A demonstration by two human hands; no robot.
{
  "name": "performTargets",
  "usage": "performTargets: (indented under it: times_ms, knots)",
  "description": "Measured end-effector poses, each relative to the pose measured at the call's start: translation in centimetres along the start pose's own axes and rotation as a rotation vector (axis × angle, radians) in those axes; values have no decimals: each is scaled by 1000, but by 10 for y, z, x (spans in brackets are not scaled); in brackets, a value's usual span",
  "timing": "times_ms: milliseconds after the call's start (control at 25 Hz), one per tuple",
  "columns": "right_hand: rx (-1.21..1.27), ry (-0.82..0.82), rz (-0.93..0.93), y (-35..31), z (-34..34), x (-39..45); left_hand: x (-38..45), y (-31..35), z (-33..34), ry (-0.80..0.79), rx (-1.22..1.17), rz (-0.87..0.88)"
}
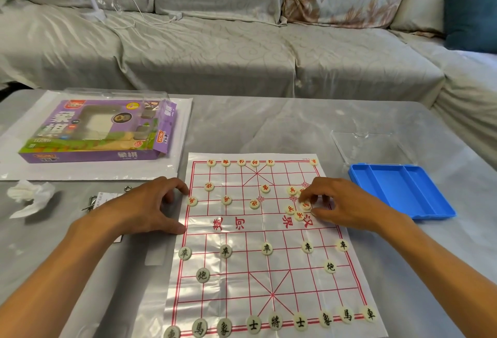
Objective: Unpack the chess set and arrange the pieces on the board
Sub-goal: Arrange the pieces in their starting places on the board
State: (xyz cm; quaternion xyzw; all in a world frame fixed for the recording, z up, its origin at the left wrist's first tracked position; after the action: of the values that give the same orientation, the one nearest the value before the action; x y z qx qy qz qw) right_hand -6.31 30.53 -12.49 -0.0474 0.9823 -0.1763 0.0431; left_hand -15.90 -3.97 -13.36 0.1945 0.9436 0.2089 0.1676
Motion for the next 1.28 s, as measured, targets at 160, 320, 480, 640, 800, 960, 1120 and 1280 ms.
performTargets:
  times_ms: [160, 320, 480, 640, 800, 960, 1120, 1280]
  knots:
    - [22, 31, 22, 2, -2, 1, 0, 0, 0, 2, 6, -1]
    - [40, 24, 39, 3, 1, 2, 0, -1, 0, -2, 10, -2]
    - [100, 130, 102, 5, -10, 5, 0, 1, 0, 1, 7, 6]
    - [7, 376, 152, 11, -32, 45, 0, -2, 0, -5, -1, -2]
    - [-89, 319, 246, 15, -22, 79, -1, -1, 0, -9, 5, 1]
    - [-106, 270, 266, 17, -16, 88, 0, -2, -1, -3, 9, 10]
    - [-79, 235, 270, 25, -15, 90, 0, -1, -1, -4, 6, 12]
    - [-25, 246, 277, 20, -18, 84, -1, -1, -2, -5, 1, 14]
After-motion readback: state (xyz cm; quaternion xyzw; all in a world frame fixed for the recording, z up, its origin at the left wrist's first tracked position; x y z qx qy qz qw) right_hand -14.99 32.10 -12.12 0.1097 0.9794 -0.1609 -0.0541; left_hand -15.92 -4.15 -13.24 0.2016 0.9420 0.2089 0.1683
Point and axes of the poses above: each hand's wrist, its own x-axis towards the middle knuckle, its own z-axis out of the palm, y = z × x, the point moved 5 cm from there along x, towards the middle knuckle, and after that the axes turned 9 degrees about y, right-handed, at the moved point
